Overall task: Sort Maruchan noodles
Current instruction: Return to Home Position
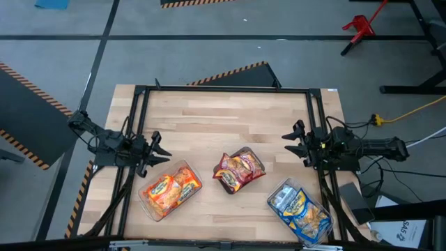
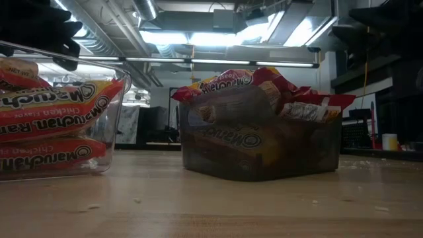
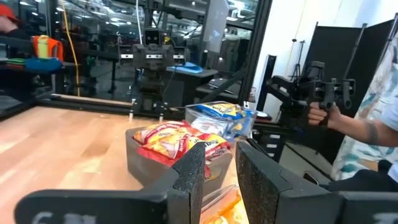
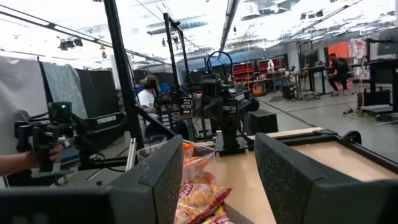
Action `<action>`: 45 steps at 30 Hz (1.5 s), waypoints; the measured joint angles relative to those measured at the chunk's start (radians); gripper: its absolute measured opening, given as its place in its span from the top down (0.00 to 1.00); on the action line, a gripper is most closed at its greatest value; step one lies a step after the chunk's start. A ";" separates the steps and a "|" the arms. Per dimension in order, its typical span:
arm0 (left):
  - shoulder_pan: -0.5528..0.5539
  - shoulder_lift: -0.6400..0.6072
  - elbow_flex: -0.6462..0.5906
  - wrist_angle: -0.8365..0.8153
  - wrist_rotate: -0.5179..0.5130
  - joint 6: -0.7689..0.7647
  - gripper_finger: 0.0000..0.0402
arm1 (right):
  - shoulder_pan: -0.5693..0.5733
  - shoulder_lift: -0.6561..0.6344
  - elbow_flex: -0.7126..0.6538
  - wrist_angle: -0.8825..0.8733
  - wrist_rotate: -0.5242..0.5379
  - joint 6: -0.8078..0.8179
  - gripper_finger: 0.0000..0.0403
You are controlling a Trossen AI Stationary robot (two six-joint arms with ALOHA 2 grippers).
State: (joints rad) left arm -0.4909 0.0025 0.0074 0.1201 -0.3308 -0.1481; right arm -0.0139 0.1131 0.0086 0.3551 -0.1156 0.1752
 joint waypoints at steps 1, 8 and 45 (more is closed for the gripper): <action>0.000 0.000 0.000 0.001 0.000 -0.003 0.79 | 0.000 0.000 0.000 -0.001 0.007 0.003 0.54; 0.000 0.000 0.000 0.001 0.000 -0.005 0.79 | 0.000 0.000 0.000 -0.029 0.010 0.002 0.54; -0.001 0.000 0.000 0.001 -0.001 -0.006 0.79 | 0.000 0.000 0.000 -0.261 0.010 0.002 0.54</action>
